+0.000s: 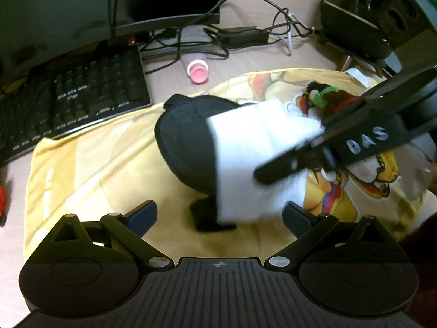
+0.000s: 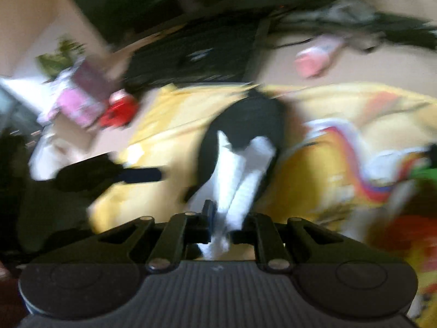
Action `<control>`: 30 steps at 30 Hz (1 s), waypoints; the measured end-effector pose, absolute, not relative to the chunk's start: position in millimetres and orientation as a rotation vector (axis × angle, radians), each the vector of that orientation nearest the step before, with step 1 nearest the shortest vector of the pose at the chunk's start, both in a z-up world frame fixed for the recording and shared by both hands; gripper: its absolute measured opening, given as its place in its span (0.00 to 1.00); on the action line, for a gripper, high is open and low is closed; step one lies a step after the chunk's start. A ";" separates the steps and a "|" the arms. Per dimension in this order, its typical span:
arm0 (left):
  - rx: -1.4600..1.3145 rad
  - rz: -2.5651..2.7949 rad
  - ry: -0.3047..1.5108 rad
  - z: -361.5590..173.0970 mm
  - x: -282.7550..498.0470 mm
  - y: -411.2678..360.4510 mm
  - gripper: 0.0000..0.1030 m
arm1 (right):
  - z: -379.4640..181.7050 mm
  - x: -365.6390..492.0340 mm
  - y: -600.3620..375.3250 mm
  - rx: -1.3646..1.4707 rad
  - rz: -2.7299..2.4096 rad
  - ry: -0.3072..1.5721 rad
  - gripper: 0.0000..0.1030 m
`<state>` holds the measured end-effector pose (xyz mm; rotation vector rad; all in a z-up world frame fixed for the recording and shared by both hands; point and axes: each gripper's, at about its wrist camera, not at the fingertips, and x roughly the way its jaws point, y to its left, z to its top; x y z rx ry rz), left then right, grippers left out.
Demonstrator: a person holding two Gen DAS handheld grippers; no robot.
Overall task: Clean container
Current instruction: 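Wipe the black round object in the left tool with the right tool's tissue, then turn the black pad in the left tool while the right tool's tissue wipes its face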
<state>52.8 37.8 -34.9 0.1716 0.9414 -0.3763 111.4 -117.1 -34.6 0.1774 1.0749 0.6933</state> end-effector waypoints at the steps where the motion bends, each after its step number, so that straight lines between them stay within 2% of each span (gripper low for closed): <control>1: 0.181 -0.372 0.942 -33.6 54.4 34.7 0.98 | -33.4 111.3 -123.3 0.174 0.648 1.057 0.13; 7: 0.215 -0.382 0.949 -30.0 60.0 21.0 0.98 | -38.6 116.8 -159.0 0.332 0.510 1.030 0.13; 17: 0.212 -0.363 1.018 -41.9 77.6 24.5 0.98 | -50.3 129.6 -162.4 0.303 0.493 1.052 0.13; 30: -0.030 -0.318 1.098 -52.5 112.6 49.9 0.98 | -26.9 137.6 -147.3 0.338 0.610 0.931 0.13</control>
